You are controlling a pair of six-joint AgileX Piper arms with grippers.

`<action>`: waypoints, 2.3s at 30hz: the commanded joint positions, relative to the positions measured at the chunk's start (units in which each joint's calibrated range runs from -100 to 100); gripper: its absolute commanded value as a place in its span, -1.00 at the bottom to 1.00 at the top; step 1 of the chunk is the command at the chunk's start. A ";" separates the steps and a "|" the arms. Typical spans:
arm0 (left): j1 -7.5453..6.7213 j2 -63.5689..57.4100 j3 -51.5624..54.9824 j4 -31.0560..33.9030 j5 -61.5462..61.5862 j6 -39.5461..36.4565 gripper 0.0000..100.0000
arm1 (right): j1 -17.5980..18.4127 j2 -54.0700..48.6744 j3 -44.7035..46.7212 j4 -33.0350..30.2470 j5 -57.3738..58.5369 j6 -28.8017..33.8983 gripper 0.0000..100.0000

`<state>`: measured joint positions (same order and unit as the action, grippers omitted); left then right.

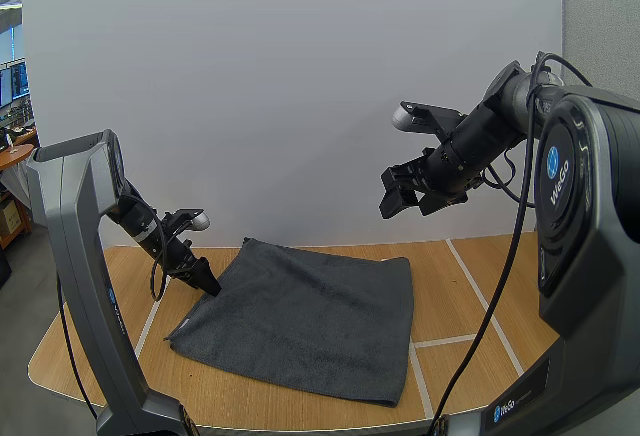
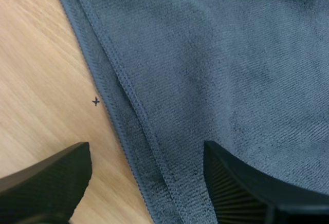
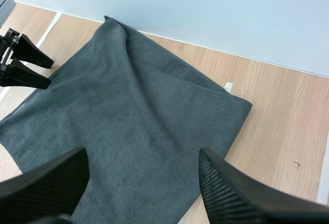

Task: Fold the towel

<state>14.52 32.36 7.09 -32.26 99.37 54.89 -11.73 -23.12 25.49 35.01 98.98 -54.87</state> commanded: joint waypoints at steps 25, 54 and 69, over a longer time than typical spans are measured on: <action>-3.33 1.80 -0.27 1.56 0.63 -0.57 1.00 | -0.25 -0.89 -0.27 2.82 1.02 -0.18 1.00; -2.34 -0.76 -0.91 8.19 0.63 -2.68 -1.00 | -0.25 -0.89 -0.27 2.95 1.02 -0.18 1.00; -0.61 -10.16 11.78 11.36 0.63 -2.94 -1.00 | -0.25 -0.89 -0.27 9.36 1.02 -4.01 1.00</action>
<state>13.85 25.87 15.61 -21.04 99.23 52.26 -11.73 -23.12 25.49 42.36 98.98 -56.54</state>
